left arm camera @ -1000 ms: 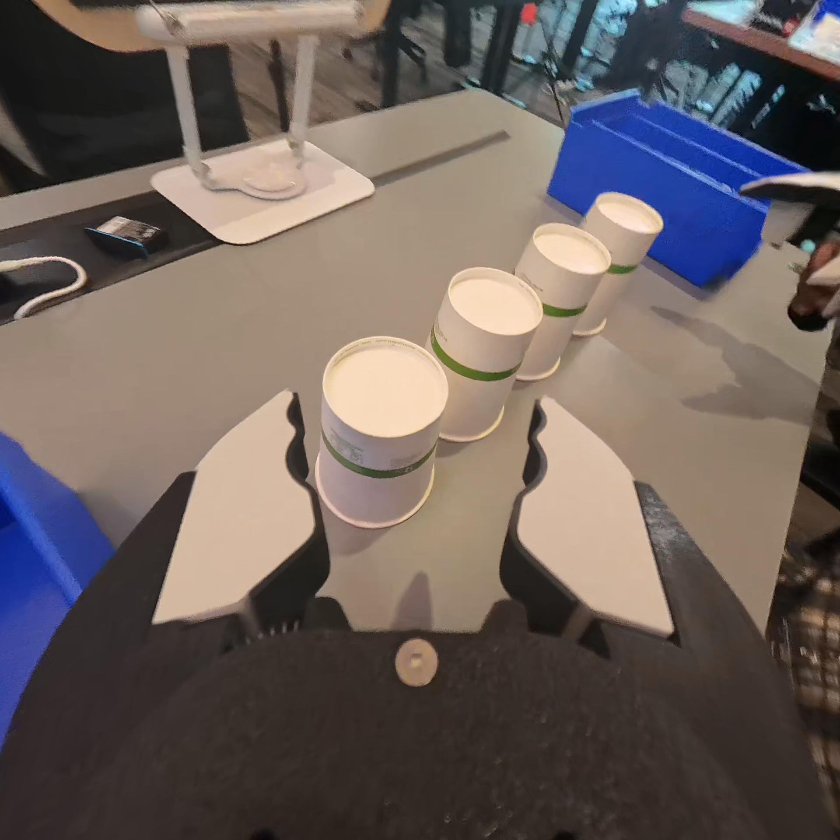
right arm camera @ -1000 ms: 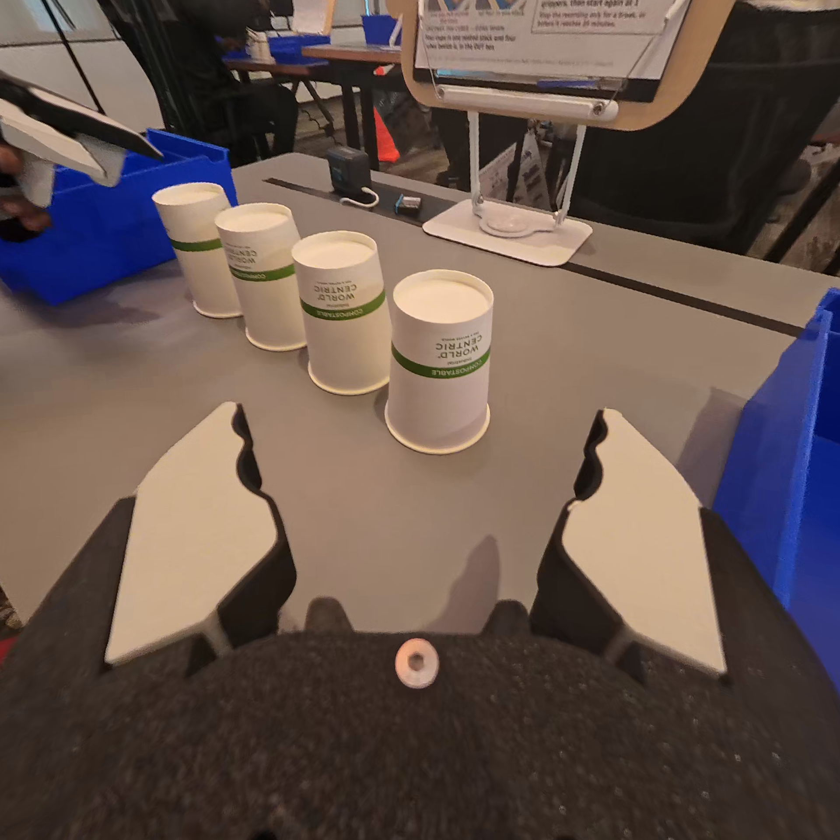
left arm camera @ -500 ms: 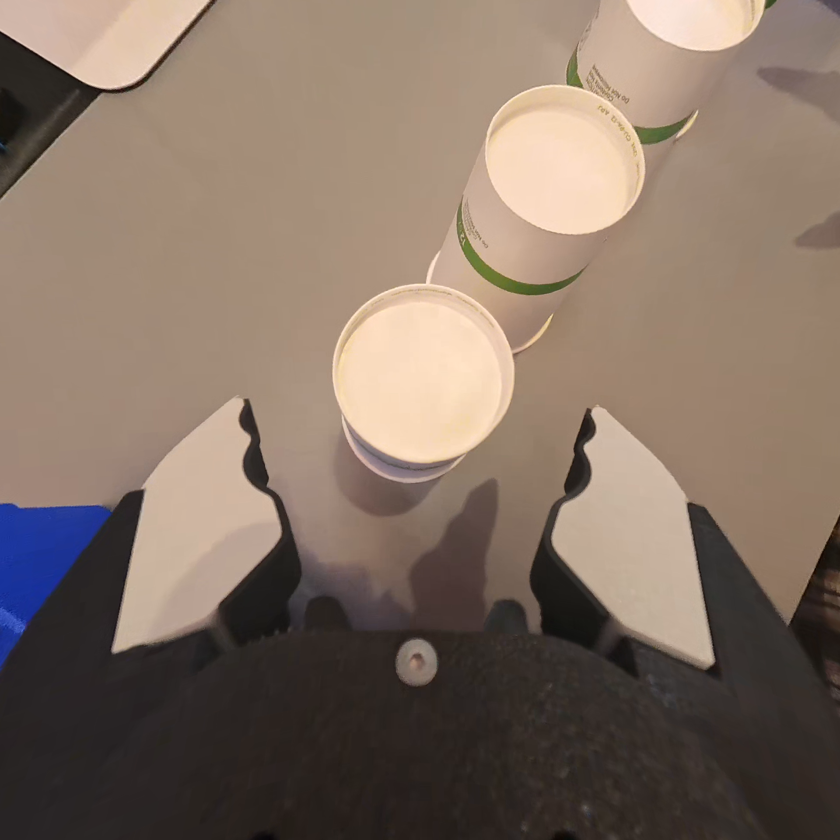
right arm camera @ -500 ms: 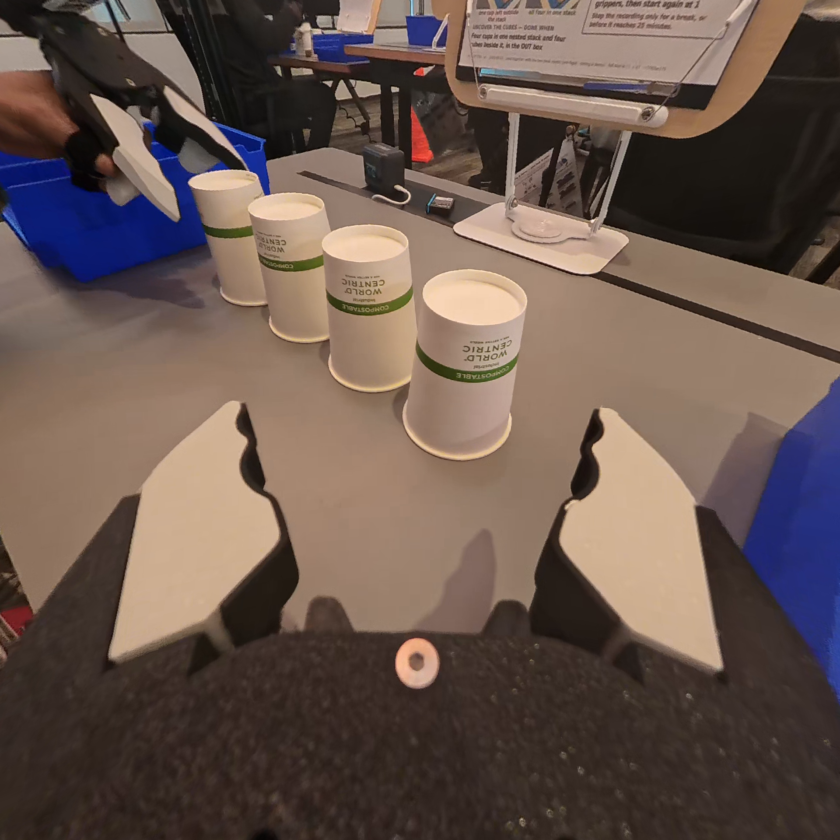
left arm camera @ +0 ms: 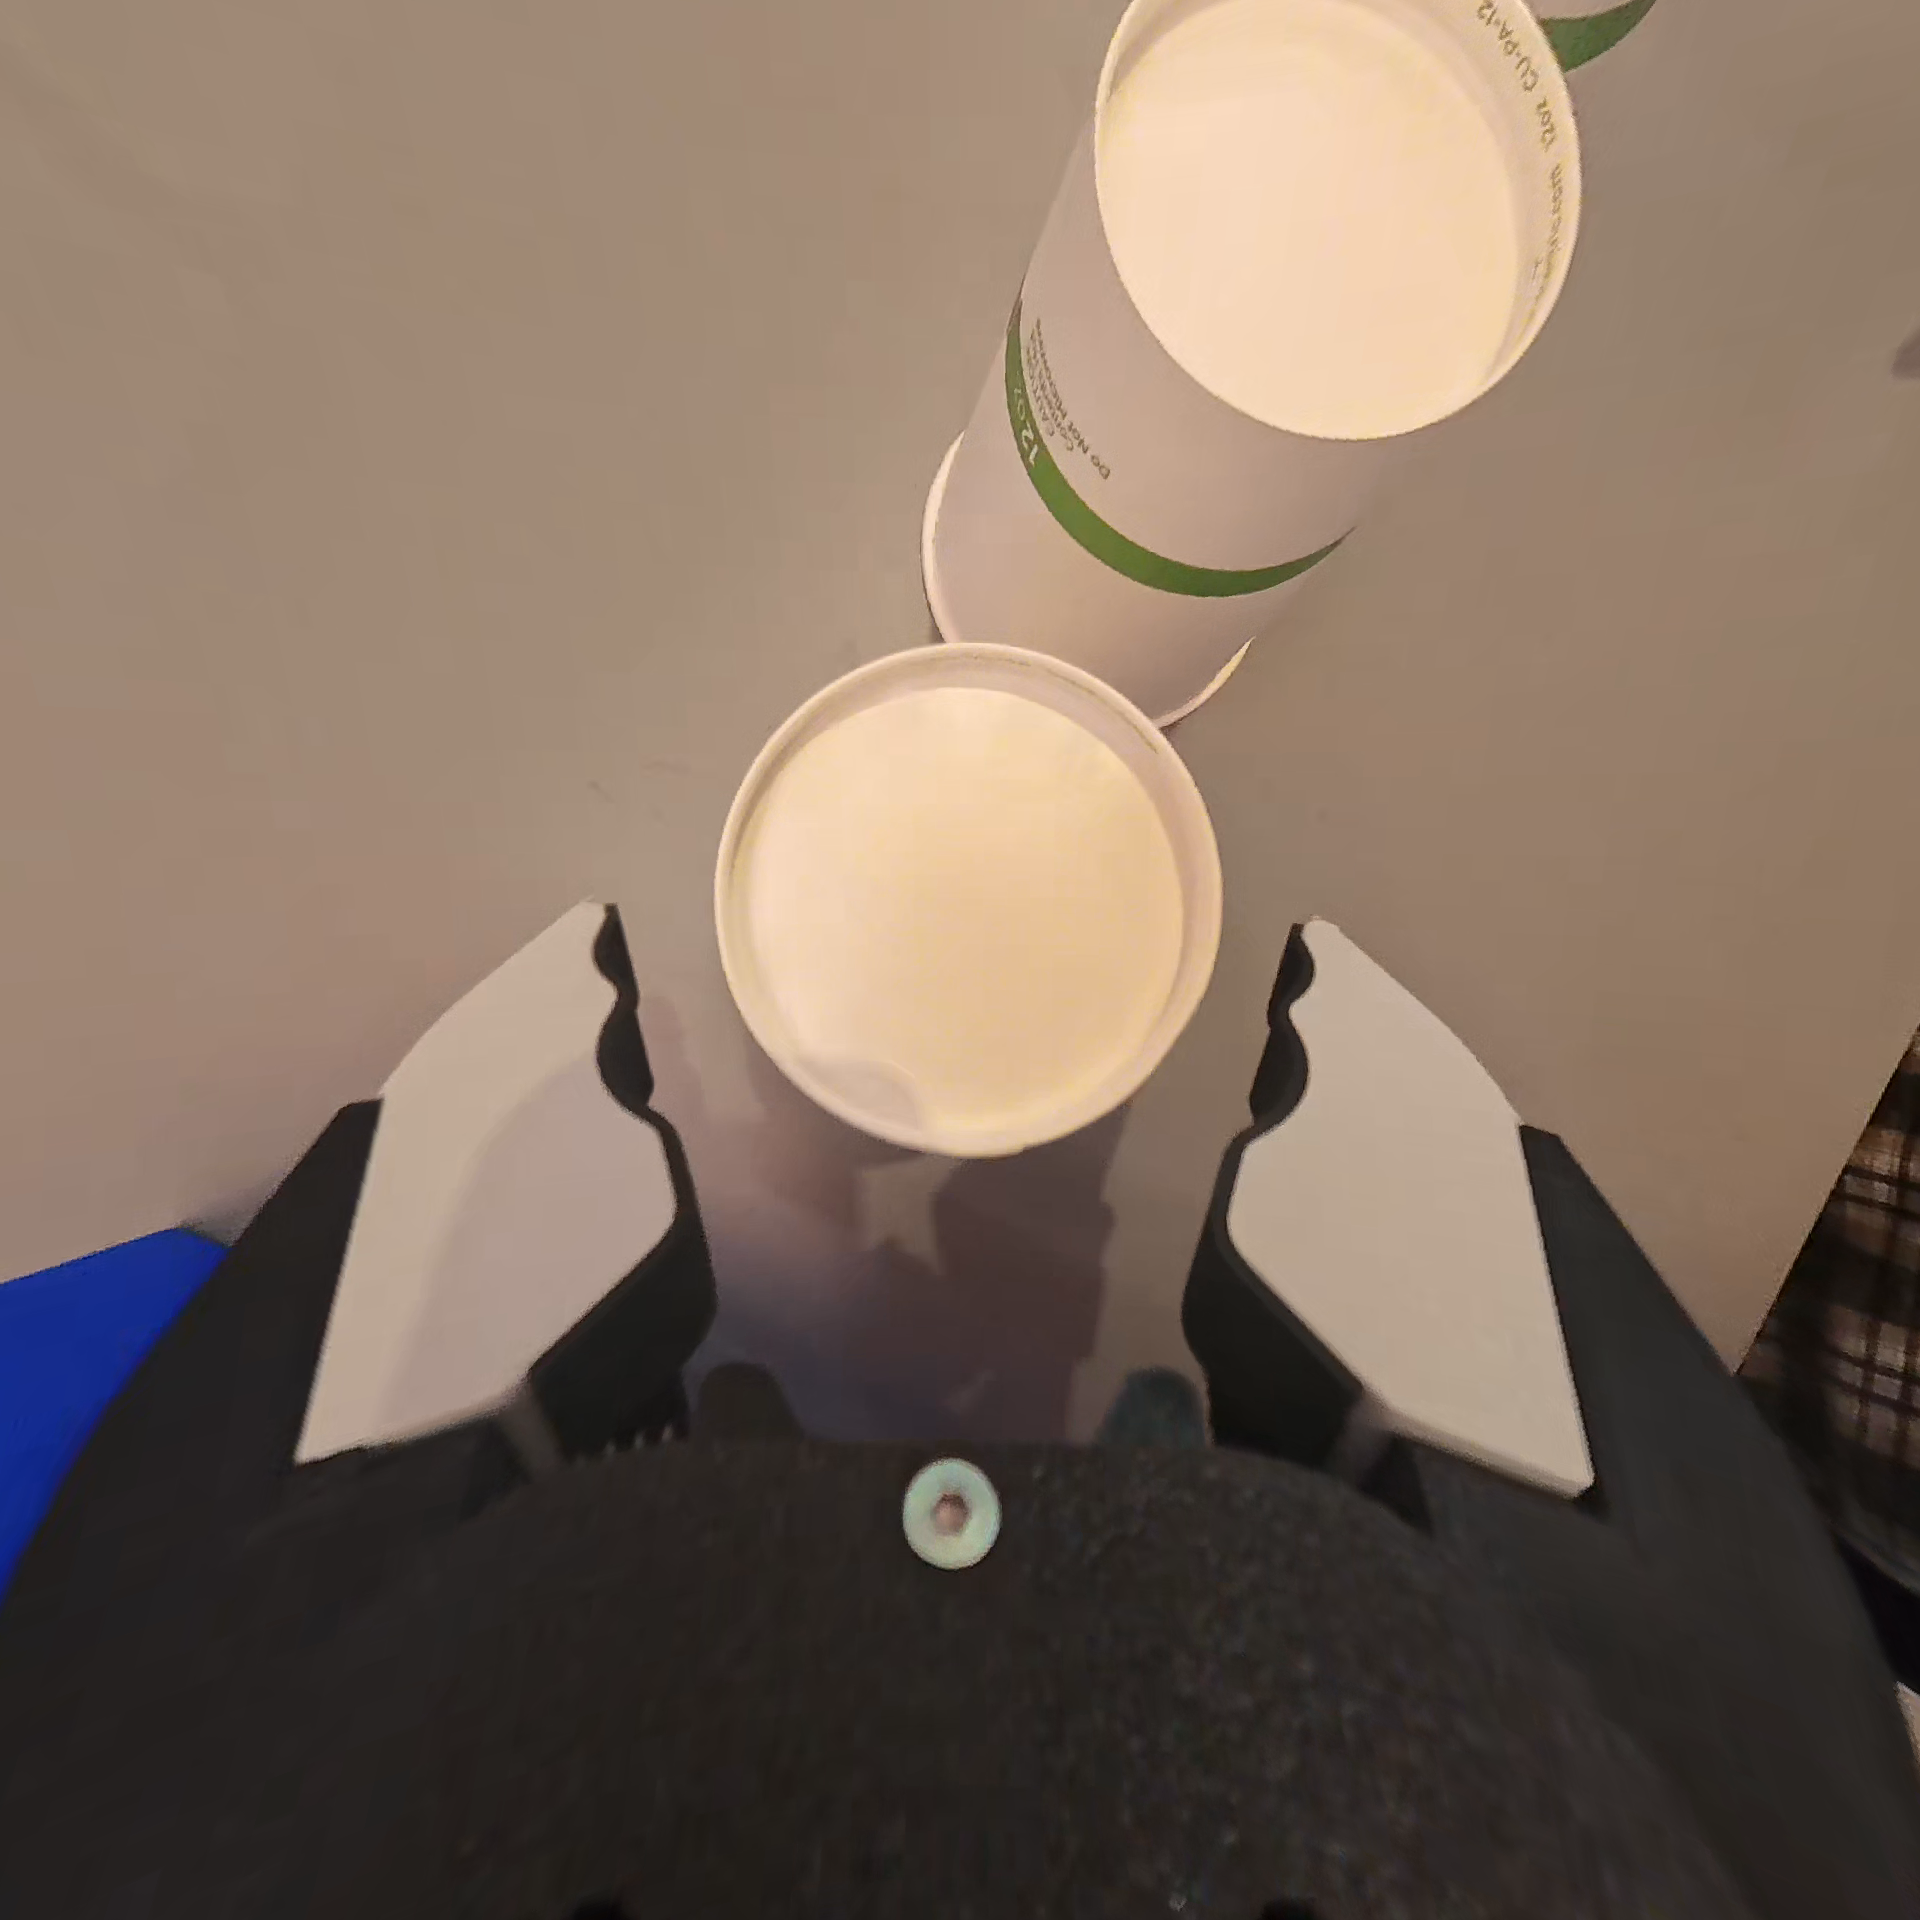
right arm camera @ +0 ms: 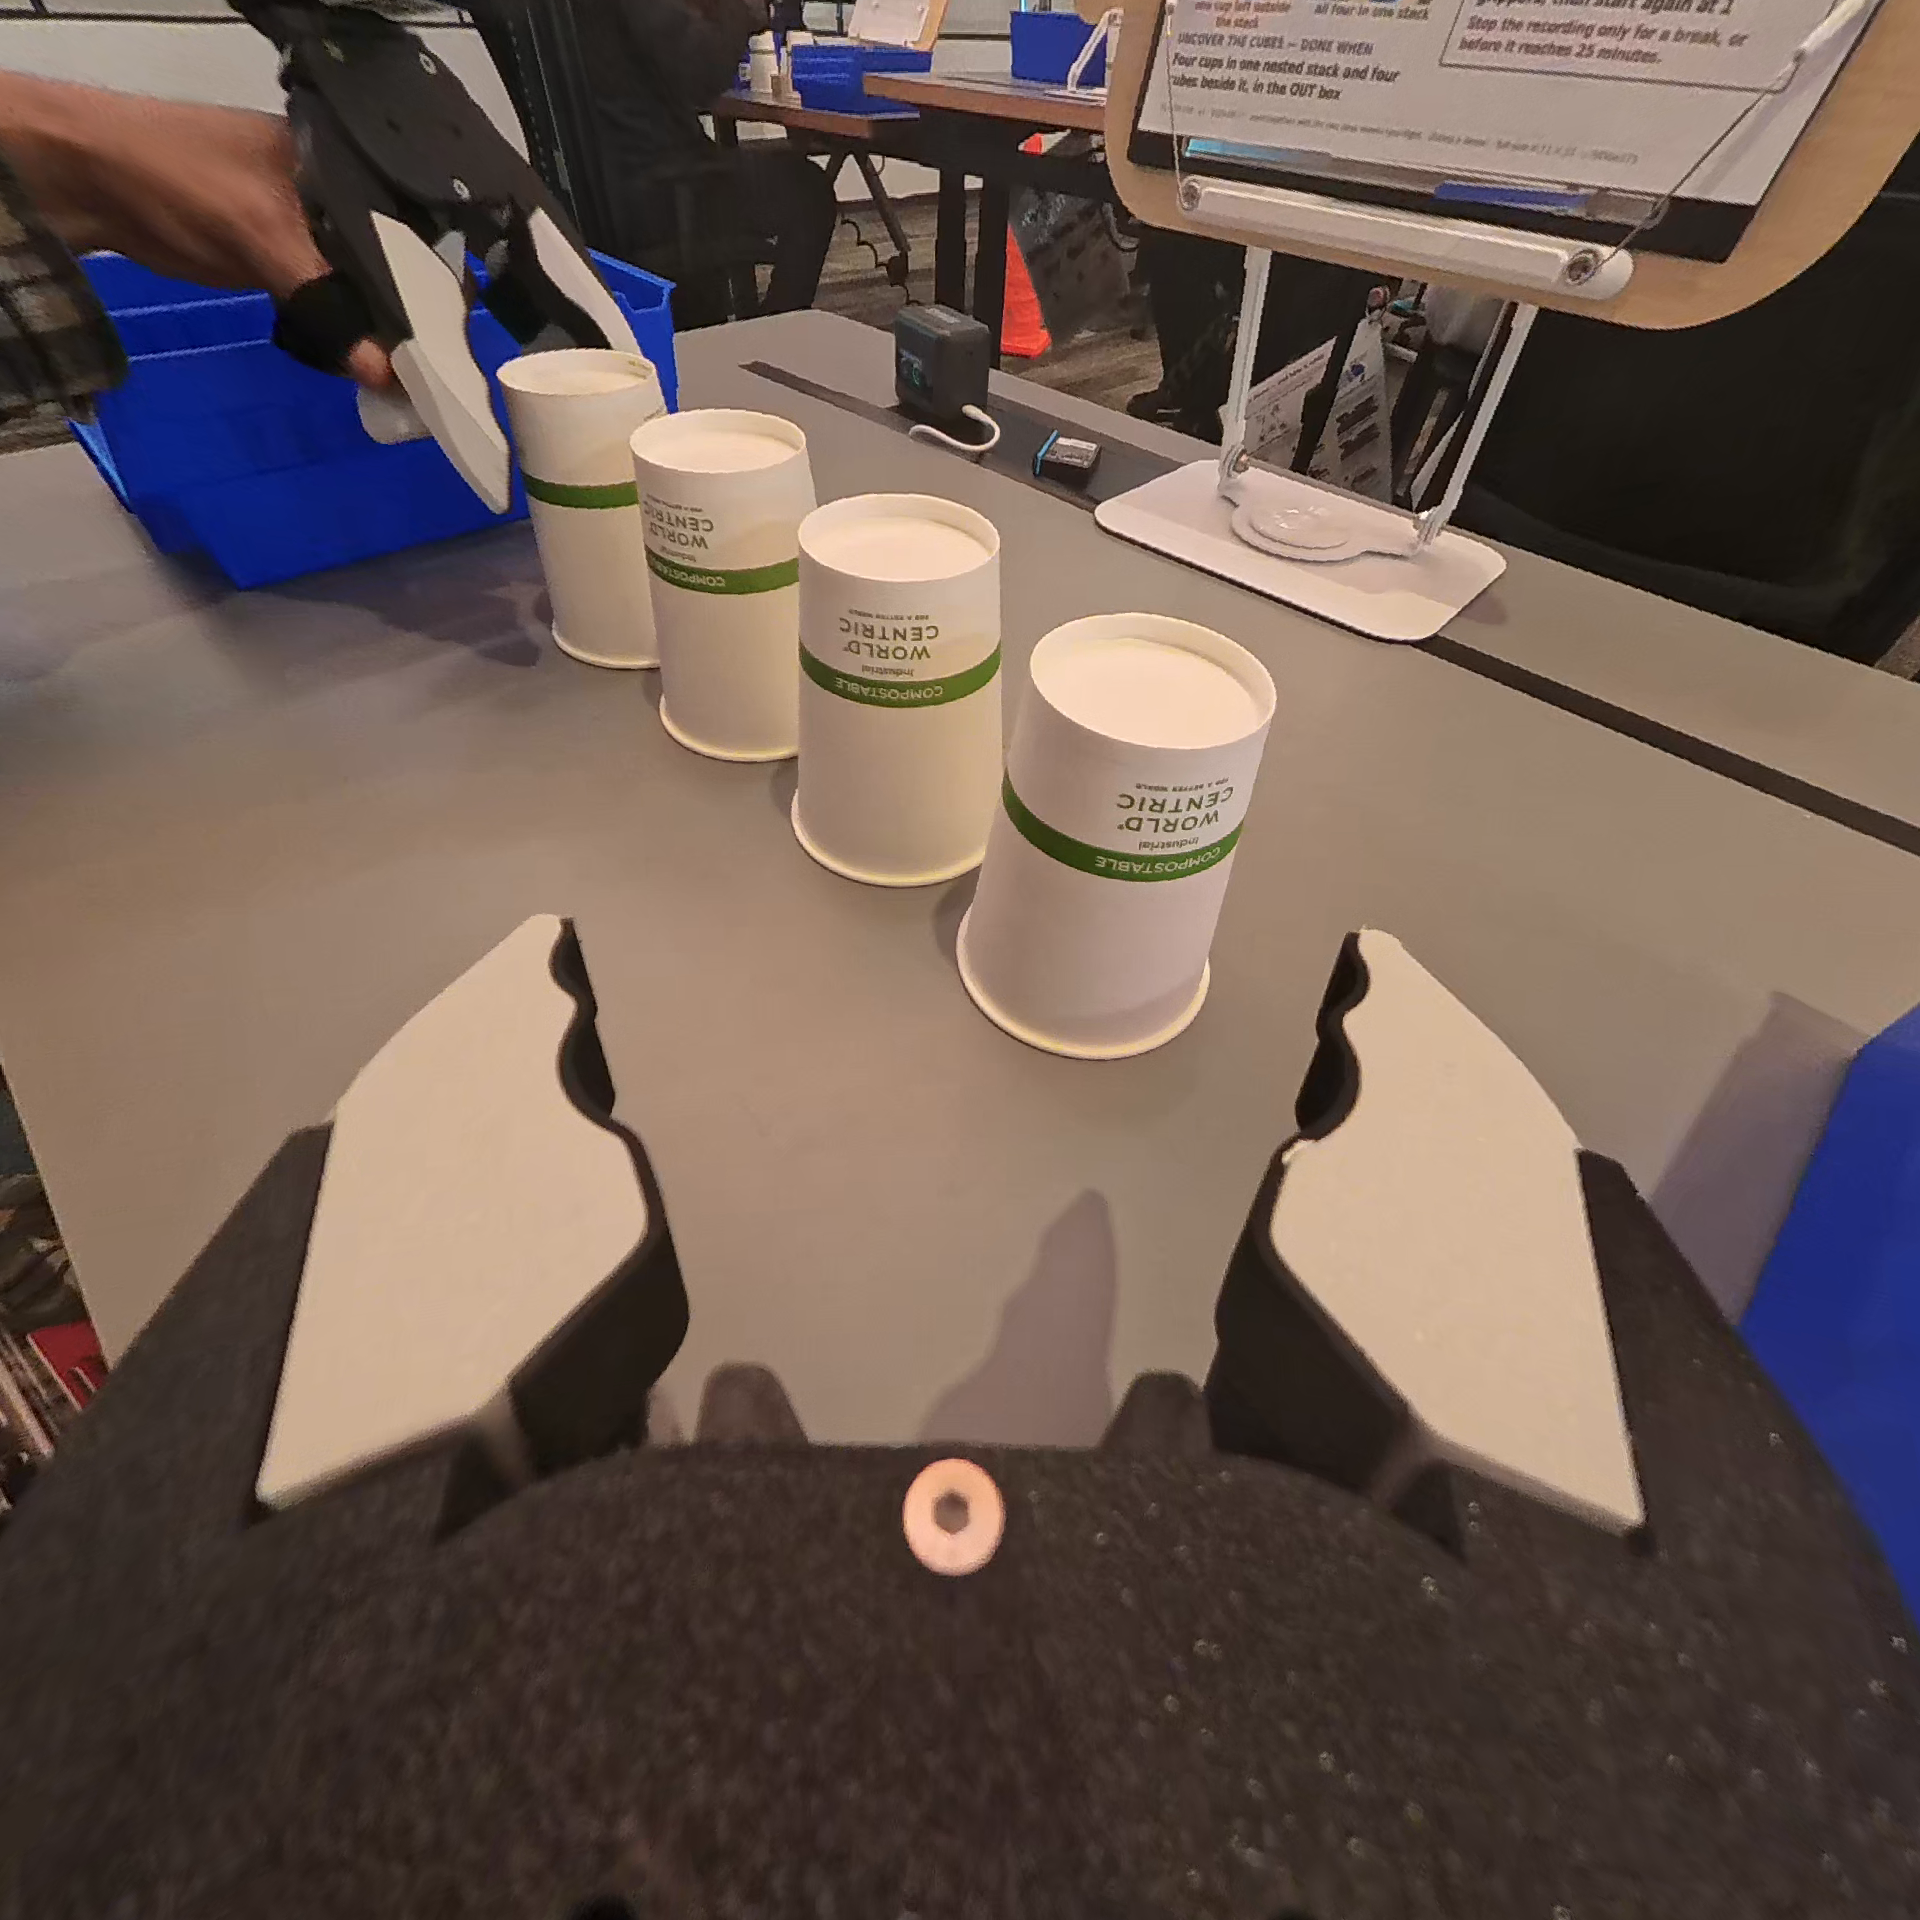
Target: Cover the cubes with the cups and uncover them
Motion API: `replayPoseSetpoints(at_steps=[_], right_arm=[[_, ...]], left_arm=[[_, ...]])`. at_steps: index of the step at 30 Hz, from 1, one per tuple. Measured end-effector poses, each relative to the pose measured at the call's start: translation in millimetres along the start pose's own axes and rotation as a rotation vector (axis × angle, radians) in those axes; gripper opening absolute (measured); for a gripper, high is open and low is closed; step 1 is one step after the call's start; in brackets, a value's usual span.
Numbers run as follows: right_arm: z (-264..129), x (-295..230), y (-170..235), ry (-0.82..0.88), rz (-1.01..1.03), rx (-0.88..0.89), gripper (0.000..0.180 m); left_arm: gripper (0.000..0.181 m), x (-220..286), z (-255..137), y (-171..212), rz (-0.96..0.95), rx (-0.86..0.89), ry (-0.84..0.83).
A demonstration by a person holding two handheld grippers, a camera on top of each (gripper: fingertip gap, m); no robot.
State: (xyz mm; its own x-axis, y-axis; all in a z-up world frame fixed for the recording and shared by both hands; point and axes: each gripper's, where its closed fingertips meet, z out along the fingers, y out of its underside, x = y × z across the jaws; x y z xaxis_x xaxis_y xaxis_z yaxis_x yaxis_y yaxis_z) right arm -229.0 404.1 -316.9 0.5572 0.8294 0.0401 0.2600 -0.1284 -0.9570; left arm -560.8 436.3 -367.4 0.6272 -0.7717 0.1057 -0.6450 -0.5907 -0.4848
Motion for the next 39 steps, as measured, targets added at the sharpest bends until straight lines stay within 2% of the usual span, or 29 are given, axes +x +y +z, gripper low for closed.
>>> replayPoseSetpoints(at_steps=[17,25,30,39], right_arm=[[1,-5,-2,-0.025,0.000,0.010,0.128],[1,-6,-3,-0.032,0.006,0.018,0.128],[0,-6,-4,-0.035,0.010,0.022,0.128],[1,-9,-4,-0.041,0.006,0.019,0.128]], left_arm=[[0.089,0,9,2,-0.021,-0.052,0.041],[0.088,2,7,0,-0.042,-0.050,0.059],[0.088,2,-8,-10,-0.055,0.008,0.053],[0.088,2,-24,-12,-0.059,0.007,0.026]])
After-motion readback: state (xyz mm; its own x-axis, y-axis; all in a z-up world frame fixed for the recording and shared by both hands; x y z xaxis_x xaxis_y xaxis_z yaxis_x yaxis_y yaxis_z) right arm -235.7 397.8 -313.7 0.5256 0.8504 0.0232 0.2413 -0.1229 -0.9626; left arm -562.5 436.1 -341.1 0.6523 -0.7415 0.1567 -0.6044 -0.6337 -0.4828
